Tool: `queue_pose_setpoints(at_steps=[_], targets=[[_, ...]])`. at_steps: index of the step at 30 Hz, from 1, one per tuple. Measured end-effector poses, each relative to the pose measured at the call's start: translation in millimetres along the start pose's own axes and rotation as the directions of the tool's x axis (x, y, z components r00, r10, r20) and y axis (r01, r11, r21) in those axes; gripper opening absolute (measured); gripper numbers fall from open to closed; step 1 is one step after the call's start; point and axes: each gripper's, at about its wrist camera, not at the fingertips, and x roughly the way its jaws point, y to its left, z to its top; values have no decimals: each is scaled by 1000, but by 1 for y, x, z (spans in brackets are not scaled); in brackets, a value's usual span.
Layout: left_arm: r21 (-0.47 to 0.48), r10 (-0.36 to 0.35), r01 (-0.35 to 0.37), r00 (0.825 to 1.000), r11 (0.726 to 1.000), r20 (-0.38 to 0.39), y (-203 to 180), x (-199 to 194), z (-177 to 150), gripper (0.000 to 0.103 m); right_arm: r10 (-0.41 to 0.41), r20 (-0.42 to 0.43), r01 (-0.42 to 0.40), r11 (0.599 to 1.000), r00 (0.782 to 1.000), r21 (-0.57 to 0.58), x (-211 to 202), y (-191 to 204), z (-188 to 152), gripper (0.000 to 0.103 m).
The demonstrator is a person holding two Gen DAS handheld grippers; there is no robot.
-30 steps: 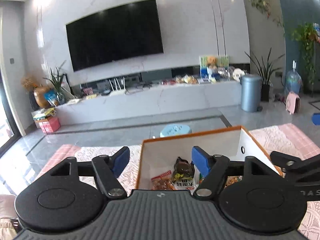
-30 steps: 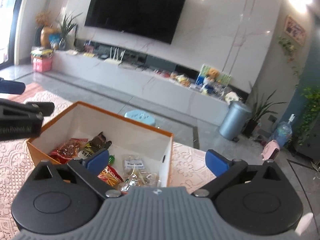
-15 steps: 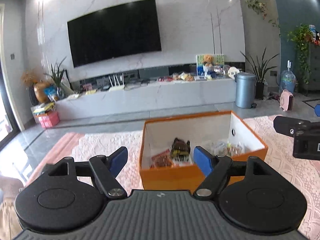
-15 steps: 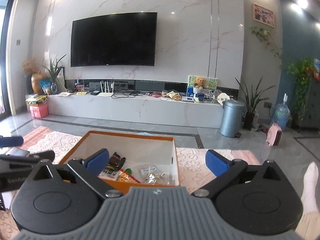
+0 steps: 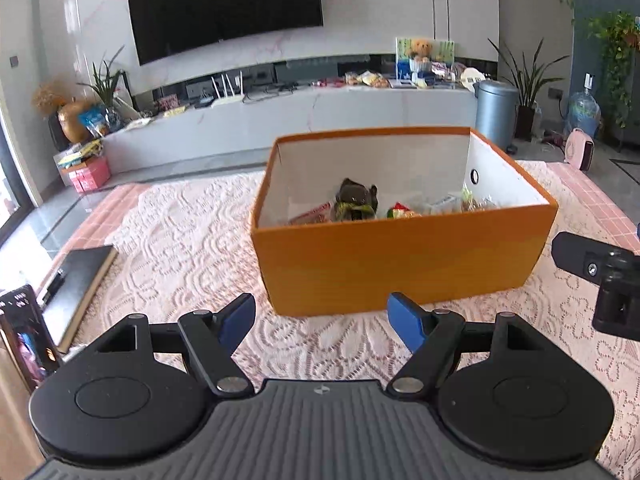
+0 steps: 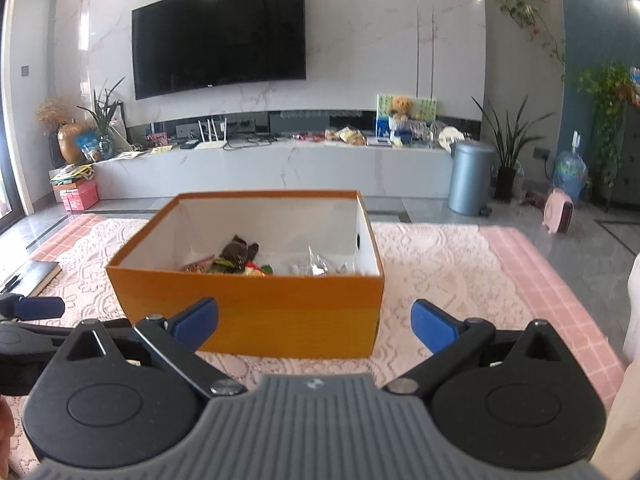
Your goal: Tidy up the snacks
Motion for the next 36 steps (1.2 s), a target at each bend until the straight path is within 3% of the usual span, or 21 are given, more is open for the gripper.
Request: queue_pose_setpoints(at_steps=[9, 36], targets=[[5, -10, 10, 1000, 1000, -24, -4, 3, -4, 88, -13, -7, 13, 1000, 1000, -22, 15, -2, -10, 99], [3, -10, 10, 1000, 1000, -9, -4, -4, 3, 88, -12, 36, 14, 998, 999, -68, 3, 4, -11, 99]])
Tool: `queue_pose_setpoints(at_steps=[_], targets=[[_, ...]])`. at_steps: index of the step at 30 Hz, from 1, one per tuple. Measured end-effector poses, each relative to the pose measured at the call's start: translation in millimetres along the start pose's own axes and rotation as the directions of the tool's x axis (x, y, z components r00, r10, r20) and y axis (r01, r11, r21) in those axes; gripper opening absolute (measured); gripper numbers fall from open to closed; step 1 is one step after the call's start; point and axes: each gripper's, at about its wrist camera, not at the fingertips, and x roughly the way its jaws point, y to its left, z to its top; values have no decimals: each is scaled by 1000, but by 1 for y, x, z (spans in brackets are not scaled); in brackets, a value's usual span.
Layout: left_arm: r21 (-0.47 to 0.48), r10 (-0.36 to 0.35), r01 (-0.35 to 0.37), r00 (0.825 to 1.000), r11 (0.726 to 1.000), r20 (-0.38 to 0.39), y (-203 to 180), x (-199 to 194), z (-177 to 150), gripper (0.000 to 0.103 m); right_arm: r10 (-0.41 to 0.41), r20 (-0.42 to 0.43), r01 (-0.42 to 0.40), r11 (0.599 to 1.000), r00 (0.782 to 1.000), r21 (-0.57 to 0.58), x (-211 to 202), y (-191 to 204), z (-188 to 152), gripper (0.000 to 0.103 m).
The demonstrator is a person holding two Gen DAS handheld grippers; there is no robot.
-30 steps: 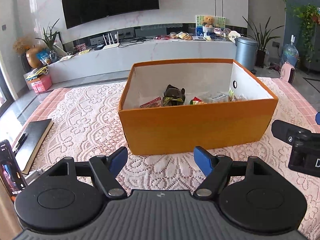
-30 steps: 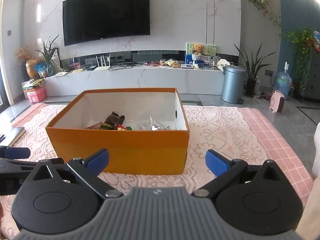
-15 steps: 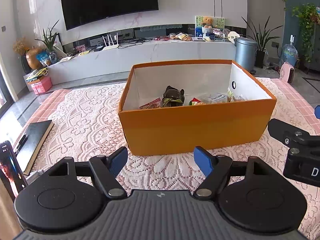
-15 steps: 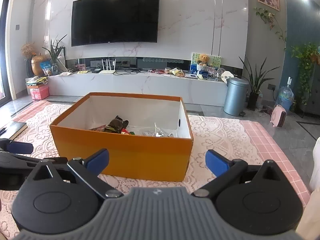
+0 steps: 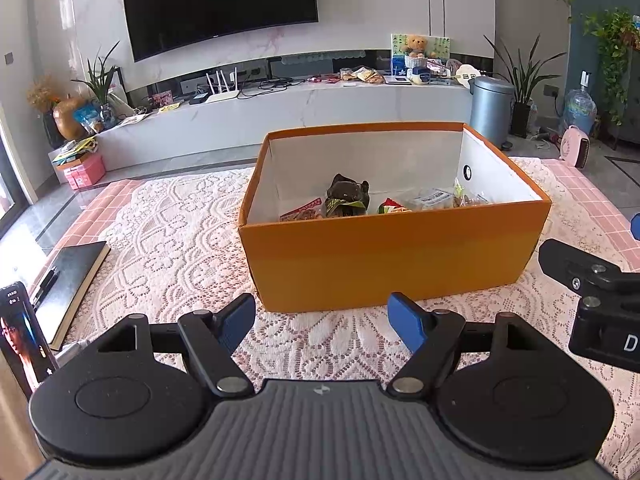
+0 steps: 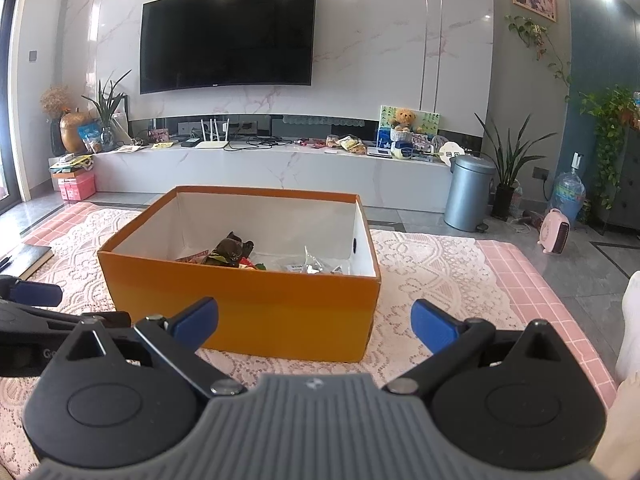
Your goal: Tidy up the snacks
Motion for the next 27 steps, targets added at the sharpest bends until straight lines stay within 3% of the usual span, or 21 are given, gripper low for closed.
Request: queue_pose_setpoints(at_steps=[27], targets=[[7, 6, -6, 1000, 1000, -6, -2, 1, -1, 88, 33, -13, -33, 999, 999, -9, 1, 3, -3, 99]])
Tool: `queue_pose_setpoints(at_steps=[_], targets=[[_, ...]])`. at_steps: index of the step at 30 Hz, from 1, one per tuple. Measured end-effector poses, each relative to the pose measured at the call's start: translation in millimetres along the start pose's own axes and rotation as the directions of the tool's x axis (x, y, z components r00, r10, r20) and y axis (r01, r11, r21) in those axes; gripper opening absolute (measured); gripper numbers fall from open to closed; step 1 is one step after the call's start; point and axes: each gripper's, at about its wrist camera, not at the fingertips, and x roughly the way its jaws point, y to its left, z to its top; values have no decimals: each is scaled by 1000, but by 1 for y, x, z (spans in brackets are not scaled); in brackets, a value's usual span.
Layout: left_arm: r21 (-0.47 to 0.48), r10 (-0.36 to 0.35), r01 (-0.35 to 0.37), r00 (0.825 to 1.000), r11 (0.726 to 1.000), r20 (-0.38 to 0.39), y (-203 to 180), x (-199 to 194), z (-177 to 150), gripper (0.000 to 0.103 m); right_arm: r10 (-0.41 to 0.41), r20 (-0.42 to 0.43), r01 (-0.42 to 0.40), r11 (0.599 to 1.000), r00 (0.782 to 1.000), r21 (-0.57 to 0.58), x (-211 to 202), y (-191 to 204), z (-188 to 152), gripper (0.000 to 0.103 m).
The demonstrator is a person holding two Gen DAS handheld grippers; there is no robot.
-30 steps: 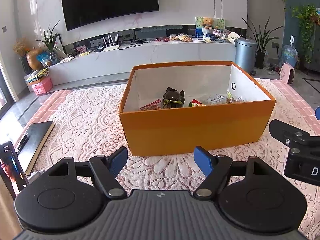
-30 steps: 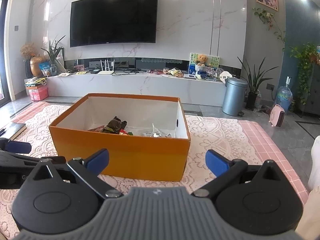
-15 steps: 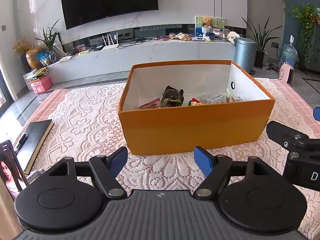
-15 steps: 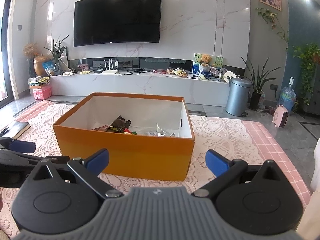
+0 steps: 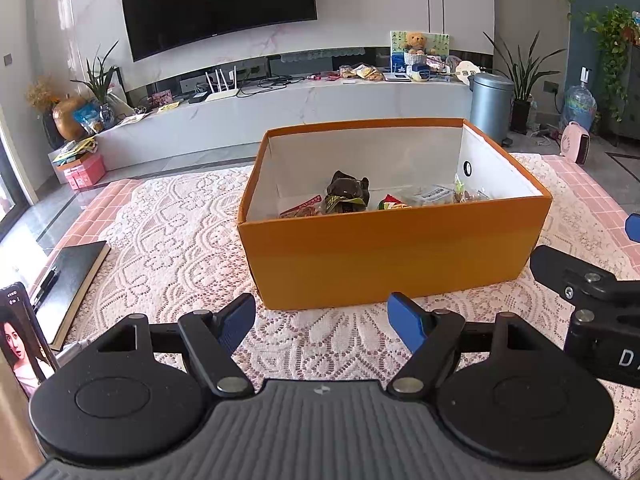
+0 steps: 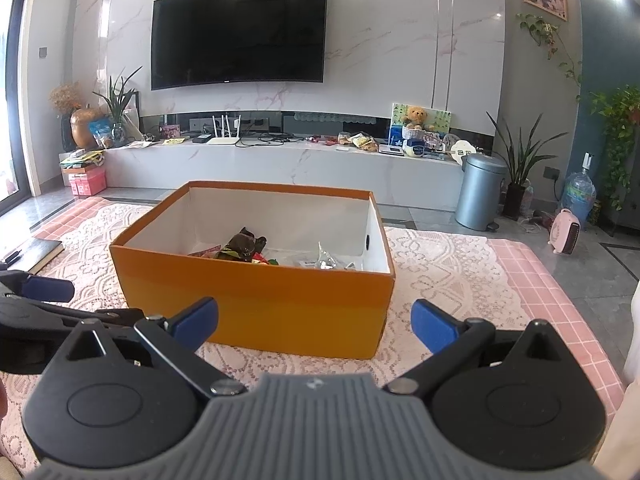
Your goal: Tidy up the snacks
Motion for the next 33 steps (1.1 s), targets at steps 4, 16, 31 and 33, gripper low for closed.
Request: queue_pose_setpoints(at_steps=[4, 16, 31, 33], targets=[[1, -1, 1, 1000, 1000, -1, 0, 1, 0, 88, -3, -10, 3, 1000, 1000, 10, 1, -1, 0, 99], [4, -5, 5, 1000, 1000, -3, -1, 0, 0, 88, -6, -22, 6, 1000, 1000, 13, 4, -1, 1, 99], [-20, 12, -12, 1000, 1000, 15, 1, -8, 4, 88, -11, -20, 11, 1000, 1000, 4, -1, 2, 3, 99], [-20, 13, -12, 1000, 1000, 21, 3, -10, 4, 88, -11, -19, 11, 1000, 1000, 2, -2, 3, 4, 99]])
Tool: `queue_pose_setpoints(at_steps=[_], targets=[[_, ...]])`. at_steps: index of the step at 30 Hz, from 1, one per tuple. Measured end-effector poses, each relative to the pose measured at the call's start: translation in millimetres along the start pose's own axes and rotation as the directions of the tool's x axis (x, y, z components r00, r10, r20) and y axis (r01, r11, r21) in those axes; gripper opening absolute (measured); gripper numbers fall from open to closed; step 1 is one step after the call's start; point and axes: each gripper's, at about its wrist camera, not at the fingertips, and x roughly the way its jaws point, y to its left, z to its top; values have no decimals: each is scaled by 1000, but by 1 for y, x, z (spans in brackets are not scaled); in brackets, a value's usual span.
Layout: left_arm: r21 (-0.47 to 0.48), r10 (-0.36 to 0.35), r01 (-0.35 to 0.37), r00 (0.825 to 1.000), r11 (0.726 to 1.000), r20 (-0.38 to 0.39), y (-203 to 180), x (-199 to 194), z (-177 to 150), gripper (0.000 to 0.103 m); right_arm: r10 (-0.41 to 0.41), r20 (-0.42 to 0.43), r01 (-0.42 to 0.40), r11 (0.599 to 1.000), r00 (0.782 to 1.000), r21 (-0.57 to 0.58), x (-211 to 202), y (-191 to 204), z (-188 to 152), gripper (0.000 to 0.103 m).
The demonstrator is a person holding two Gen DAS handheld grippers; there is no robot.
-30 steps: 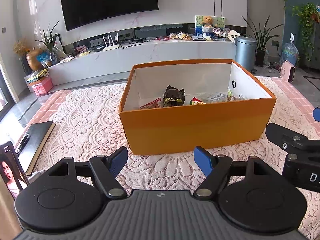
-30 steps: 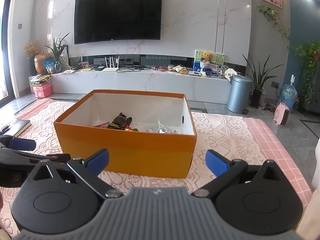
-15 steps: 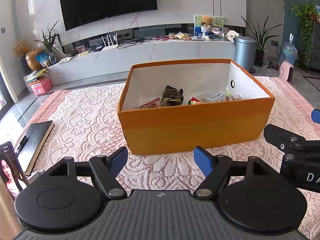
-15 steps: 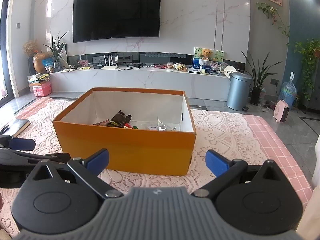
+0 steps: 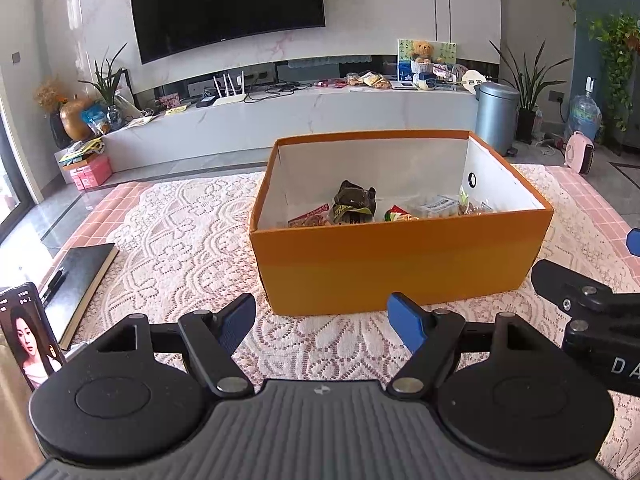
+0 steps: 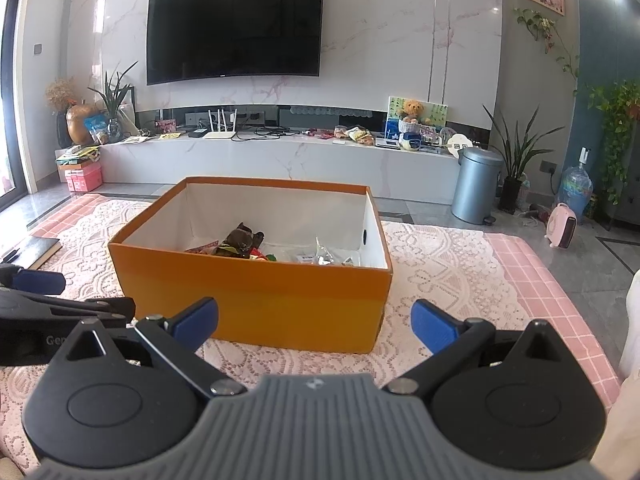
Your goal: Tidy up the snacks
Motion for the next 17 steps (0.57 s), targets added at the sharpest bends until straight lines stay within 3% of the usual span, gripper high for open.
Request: queue_pose_setpoints(at_steps=[17], targets=[[1, -25, 25, 999, 1000, 48, 3, -16, 3, 88, -2, 20, 2, 1000, 1000, -9, -17, 6, 3, 99]])
